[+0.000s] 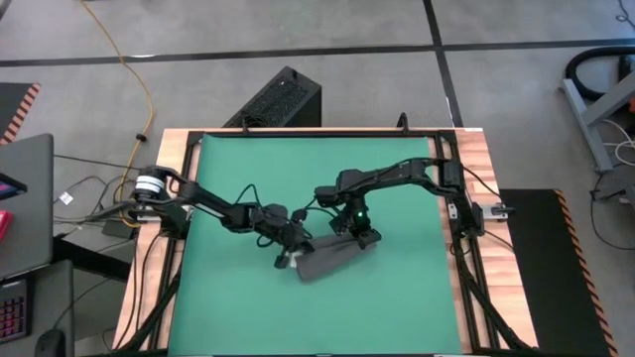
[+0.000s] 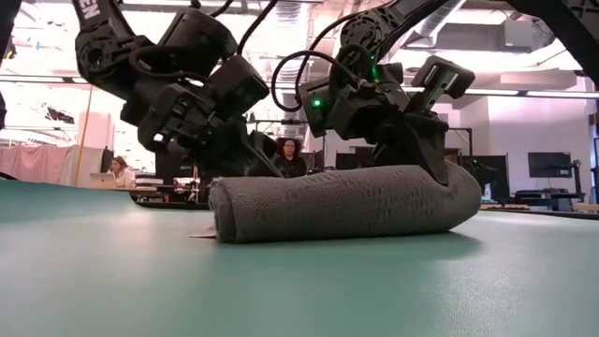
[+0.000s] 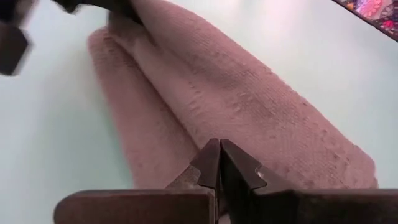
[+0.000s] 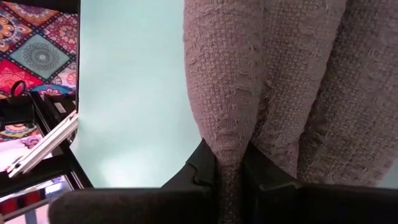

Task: Roll towel
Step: Roll the gray towel on the table

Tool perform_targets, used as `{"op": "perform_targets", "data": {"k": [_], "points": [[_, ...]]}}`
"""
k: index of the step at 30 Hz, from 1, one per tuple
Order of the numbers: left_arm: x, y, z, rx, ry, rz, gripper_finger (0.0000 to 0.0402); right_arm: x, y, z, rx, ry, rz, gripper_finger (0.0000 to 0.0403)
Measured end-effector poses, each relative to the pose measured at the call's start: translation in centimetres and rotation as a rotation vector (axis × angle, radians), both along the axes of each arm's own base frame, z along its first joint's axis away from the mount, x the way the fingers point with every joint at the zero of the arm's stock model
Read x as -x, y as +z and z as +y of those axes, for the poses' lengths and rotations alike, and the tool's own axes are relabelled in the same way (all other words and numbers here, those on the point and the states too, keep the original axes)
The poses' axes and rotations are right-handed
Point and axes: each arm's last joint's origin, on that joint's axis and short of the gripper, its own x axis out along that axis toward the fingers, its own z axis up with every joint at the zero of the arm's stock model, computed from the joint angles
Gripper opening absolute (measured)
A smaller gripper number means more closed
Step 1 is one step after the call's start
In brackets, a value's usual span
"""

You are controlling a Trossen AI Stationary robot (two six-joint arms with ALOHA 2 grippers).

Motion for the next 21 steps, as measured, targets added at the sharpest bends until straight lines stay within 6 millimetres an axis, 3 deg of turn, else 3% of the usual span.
{"op": "perform_targets", "data": {"k": [12, 21], "points": [[-0.8, -0.7, -0.8, -0.012, -0.033, -0.029, 0.0, -0.3, 0.4, 0.0, 0.004, -0.009, -0.011, 0.0042], [-1.2, -3.3, -1.3, 0.054, -0.037, 0.059, 0.0, -1.3, 2.1, -0.3, 0.011, -0.016, -0.062, 0.0042]]}}
